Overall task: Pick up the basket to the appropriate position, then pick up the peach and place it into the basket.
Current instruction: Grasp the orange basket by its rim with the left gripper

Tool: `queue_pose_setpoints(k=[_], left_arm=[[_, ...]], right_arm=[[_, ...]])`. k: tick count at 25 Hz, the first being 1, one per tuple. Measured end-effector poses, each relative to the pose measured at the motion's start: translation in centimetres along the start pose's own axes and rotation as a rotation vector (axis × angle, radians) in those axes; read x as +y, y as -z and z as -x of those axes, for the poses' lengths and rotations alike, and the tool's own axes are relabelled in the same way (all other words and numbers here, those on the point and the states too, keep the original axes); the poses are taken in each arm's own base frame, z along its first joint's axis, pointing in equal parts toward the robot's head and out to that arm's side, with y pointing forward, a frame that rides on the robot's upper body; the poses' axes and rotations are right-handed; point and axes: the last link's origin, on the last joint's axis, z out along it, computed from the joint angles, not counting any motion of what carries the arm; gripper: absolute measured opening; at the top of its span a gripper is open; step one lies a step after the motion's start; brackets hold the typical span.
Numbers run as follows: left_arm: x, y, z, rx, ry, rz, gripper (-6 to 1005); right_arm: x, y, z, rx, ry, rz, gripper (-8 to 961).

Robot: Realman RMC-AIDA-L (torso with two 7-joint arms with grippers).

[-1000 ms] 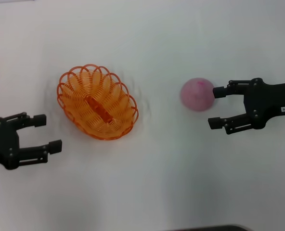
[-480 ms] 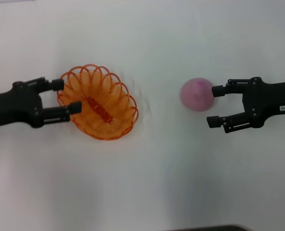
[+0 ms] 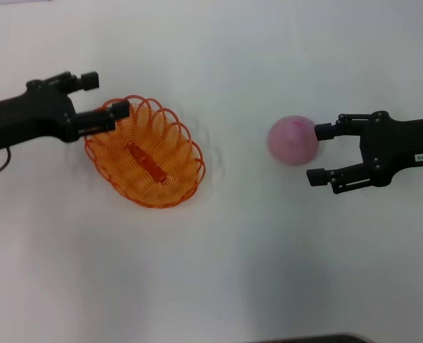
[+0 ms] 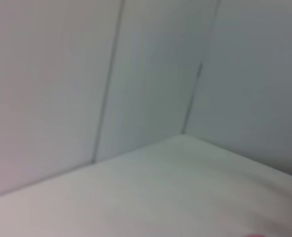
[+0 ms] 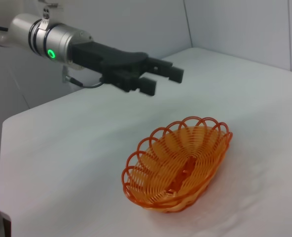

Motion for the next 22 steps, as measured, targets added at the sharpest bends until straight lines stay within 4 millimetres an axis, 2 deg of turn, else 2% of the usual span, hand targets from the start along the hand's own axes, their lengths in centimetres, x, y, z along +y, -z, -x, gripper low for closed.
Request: queue_pose_setpoints(k=[13, 22], left_arm=[[-2.0, -1.8, -0.5, 0.128, 0.040, -0.154, 854], [-1.9, -2.1, -0.7, 0.118, 0.031, -0.138, 854]], right_arm=[[0.2, -0.3, 0.0, -0.018, -0.010, -0.002, 946], [0.2, -0.4, 0.0, -0.025, -0.013, -0.002, 946]])
